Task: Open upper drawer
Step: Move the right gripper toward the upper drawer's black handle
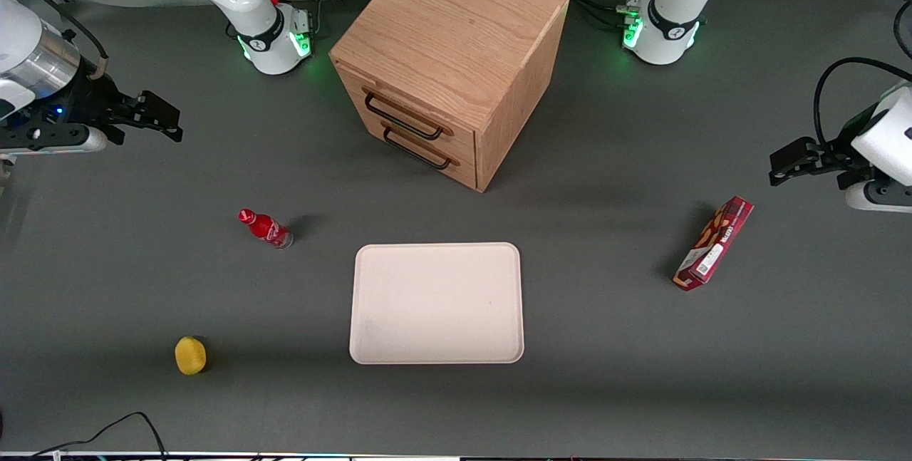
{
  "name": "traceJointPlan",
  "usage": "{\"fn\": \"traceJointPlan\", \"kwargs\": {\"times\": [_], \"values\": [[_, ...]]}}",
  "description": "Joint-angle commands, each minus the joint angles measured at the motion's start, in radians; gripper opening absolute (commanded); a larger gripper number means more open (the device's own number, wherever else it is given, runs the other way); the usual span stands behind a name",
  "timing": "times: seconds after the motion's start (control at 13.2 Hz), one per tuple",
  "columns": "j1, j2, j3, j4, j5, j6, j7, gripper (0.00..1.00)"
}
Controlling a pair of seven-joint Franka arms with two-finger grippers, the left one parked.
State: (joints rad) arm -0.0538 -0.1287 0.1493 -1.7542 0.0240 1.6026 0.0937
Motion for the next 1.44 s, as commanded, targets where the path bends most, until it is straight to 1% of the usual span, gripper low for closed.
{"fn": "traceJointPlan", "kwargs": {"times": [0.0,0.38,0.53,0.61,0.76,0.91,1.13,1.21,1.36], "values": [[-0.001,0.011,-0.002,0.025,-0.012,-0.024,0.017,1.0],[0.0,0.003,-0.011,0.027,-0.006,-0.052,0.026,1.0],[0.006,-0.009,-0.005,0.044,-0.004,-0.064,-0.015,1.0],[0.011,-0.006,0.007,0.071,0.0,-0.117,-0.057,1.0],[0.014,0.017,0.09,0.134,0.017,-0.167,-0.085,1.0],[0.015,0.024,0.157,0.14,0.03,-0.162,-0.081,1.0],[0.017,0.087,0.225,0.173,0.187,-0.148,-0.107,1.0],[0.016,0.112,0.246,0.179,0.221,-0.147,-0.168,1.0],[0.016,0.161,0.277,0.176,0.235,-0.113,-0.456,1.0]]}}
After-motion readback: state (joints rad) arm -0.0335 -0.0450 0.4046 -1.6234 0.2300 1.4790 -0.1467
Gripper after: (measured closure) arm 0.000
